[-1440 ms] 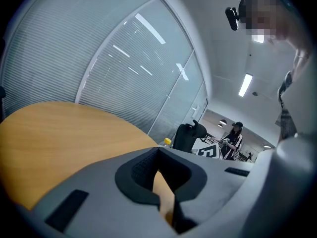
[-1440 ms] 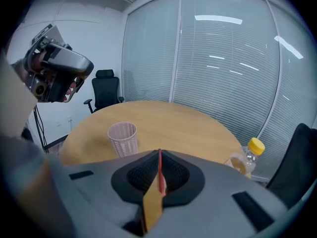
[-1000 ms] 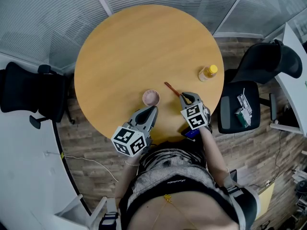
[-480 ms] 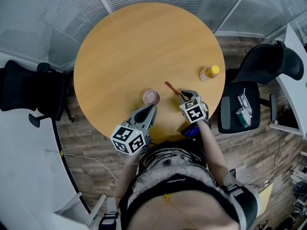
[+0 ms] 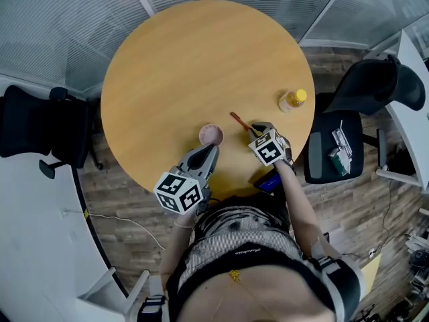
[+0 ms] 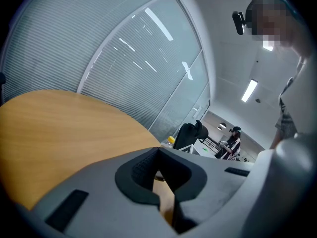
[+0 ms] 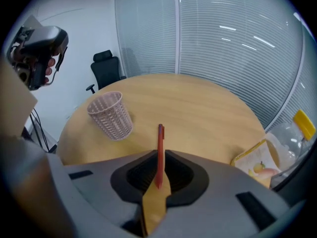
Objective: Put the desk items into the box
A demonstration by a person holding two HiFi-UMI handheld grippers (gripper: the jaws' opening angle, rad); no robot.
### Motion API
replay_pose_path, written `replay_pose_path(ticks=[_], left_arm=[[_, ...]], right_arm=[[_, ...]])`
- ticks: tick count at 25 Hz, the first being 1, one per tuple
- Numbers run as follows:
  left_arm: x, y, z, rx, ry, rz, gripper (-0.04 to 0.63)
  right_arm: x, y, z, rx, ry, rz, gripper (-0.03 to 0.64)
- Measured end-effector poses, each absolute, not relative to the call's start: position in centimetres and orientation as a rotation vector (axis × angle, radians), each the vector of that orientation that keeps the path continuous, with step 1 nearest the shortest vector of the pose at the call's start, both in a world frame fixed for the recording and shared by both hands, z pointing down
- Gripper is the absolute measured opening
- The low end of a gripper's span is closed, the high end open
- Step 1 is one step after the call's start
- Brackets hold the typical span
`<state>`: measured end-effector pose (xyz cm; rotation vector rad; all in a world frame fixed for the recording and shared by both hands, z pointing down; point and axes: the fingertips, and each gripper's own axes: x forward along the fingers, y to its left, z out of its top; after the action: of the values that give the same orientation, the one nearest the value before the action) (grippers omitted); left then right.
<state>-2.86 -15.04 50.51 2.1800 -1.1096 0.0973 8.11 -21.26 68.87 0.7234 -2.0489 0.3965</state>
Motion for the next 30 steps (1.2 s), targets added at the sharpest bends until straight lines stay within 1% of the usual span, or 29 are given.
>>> replay_pose_path(ticks=[2, 4, 5, 22, 30], left_arm=[[-2.8, -15.1, 50.5, 2.18, -1.104, 0.098, 0.018], [-2.9, -15.2, 50.6, 2.18, -1.098, 0.098, 0.017], [-2.9, -15.2, 50.6, 2.18, -1.096, 0.099, 0.017], [-3.2, -15.5, 51.1, 2.172, -1.093, 0.105, 0.017], [-2.8, -15.4, 51.0, 2.173, -1.09, 0.096, 0.018]], right_arm=[[8.3, -20.7, 69.7, 0.685, -2.025, 0.391, 0.046], [8.5, -20.3, 70.4, 0.663, -2.007, 0.399, 0.094], [8.6, -20.2, 70.7, 0.657, -1.999, 0.402, 0.1], [9.4, -19.6, 73.6, 0.621, -1.968, 0.442, 0.098], [9.5, -19.7, 73.7, 0.608, -1.983, 0.435, 0.08]])
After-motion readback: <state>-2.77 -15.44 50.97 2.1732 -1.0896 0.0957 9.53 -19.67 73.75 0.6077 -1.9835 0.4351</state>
